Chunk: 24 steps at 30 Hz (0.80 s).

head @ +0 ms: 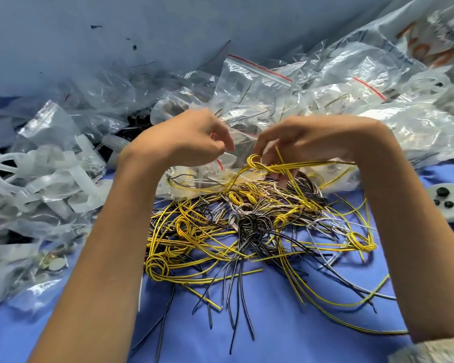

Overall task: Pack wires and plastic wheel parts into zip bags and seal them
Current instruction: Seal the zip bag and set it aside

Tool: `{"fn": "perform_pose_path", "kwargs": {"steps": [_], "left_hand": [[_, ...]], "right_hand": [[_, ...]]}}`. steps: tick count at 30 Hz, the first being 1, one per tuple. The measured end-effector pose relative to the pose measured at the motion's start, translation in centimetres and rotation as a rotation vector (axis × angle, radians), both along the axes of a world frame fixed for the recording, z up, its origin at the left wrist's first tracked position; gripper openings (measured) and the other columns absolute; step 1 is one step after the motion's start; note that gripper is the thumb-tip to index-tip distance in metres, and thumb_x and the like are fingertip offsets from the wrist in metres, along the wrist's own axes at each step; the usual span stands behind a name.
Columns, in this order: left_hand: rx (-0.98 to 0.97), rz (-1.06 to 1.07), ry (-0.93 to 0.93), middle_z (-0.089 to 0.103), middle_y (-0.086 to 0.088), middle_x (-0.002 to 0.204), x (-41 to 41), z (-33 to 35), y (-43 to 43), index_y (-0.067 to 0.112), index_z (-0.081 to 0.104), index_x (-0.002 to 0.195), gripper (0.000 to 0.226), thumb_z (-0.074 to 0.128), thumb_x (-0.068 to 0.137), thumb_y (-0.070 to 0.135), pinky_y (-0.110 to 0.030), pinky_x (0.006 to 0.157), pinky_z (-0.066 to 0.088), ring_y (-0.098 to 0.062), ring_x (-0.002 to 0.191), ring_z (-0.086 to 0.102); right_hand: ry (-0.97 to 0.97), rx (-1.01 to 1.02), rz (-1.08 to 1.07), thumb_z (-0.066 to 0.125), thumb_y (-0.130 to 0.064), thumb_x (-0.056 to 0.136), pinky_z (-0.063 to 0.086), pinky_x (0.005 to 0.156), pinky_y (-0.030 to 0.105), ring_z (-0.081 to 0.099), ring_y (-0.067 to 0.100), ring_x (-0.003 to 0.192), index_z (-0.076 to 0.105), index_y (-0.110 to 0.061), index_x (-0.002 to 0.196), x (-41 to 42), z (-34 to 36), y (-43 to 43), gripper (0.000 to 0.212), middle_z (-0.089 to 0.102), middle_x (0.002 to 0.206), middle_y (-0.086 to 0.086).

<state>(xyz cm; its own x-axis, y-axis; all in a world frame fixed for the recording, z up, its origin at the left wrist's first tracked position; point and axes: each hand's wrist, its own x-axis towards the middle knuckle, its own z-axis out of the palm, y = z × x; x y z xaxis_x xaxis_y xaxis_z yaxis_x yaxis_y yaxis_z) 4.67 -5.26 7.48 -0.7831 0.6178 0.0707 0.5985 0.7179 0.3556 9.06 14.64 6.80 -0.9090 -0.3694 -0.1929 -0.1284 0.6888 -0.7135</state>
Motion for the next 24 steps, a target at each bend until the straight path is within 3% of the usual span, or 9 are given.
{"fn": "perform_pose_path", "kwargs": {"steps": [3,7,10,13,18,20,24], "left_hand": [[-0.039,-0.057,-0.045,0.06,0.013,0.091,-0.2,-0.1,-0.1,0.034,0.068,0.1,0.019,0.056,0.088,0.026,-0.011,0.066,0.035,0.005,0.08,0.05],[-0.082,-0.083,-0.067,0.059,0.013,0.111,0.4,0.0,-0.3,0.046,0.061,0.099,0.025,0.065,0.074,0.051,-0.023,0.076,0.04,-0.006,0.099,0.054],[-0.08,-0.117,-0.042,0.053,0.016,0.106,0.9,0.0,-0.2,0.057,0.052,0.078,0.018,0.069,0.072,0.054,-0.016,0.07,0.035,0.003,0.083,0.053],[-0.079,-0.145,-0.093,0.053,0.016,0.103,0.9,-0.1,-0.1,0.056,0.054,0.078,0.016,0.069,0.072,0.057,-0.01,0.071,0.034,0.014,0.082,0.048],[-0.037,-0.101,-0.159,0.054,0.023,0.101,0.7,-0.1,0.4,0.045,0.064,0.086,0.048,0.049,0.057,0.08,-0.018,0.071,0.037,0.009,0.091,0.05],[-0.035,-0.099,-0.149,0.058,0.016,0.099,0.6,-0.5,0.8,0.035,0.068,0.09,0.055,0.049,0.068,0.08,-0.021,0.074,0.042,0.002,0.091,0.054],[-0.081,-0.137,-0.059,0.06,0.002,0.1,0.4,-1.0,1.4,0.032,0.064,0.076,0.021,0.057,0.085,0.049,-0.029,0.08,0.044,-0.014,0.091,0.056]], "right_hand": [[0.008,-0.092,-0.009,0.055,-0.012,0.092,0.05,0.064,0.02,0.065,0.013,0.068,0.062,-0.012,0.104,0.0,0.0,0.2,0.014,0.066,0.081,0.002],[0.009,-0.138,0.053,0.052,-0.015,0.093,0.048,0.074,0.026,0.056,0.016,0.079,0.061,-0.013,0.108,-0.2,0.0,0.1,0.017,0.062,0.081,0.0],[-0.002,-0.179,0.1,0.054,-0.016,0.09,0.047,0.072,0.022,0.057,0.014,0.078,0.061,-0.009,0.108,-0.1,0.0,0.1,0.021,0.064,0.082,0.002],[-0.005,-0.271,0.122,0.055,-0.017,0.086,0.047,0.072,0.024,0.056,0.017,0.078,0.062,-0.007,0.106,0.1,0.1,0.4,0.023,0.063,0.085,0.009],[0.01,-0.349,0.076,0.06,-0.018,0.081,0.045,0.075,0.033,0.055,0.024,0.081,0.06,-0.007,0.106,-0.3,-0.1,0.7,0.027,0.062,0.089,0.016],[0.008,-0.346,0.076,0.06,-0.019,0.08,0.044,0.073,0.031,0.054,0.024,0.081,0.061,-0.008,0.104,-0.4,-0.1,0.5,0.026,0.063,0.088,0.014],[0.035,-0.299,0.05,0.061,-0.025,0.078,0.049,0.077,0.032,0.06,0.022,0.083,0.062,-0.007,0.105,-0.3,-0.2,0.7,0.033,0.066,0.093,0.014]]}}
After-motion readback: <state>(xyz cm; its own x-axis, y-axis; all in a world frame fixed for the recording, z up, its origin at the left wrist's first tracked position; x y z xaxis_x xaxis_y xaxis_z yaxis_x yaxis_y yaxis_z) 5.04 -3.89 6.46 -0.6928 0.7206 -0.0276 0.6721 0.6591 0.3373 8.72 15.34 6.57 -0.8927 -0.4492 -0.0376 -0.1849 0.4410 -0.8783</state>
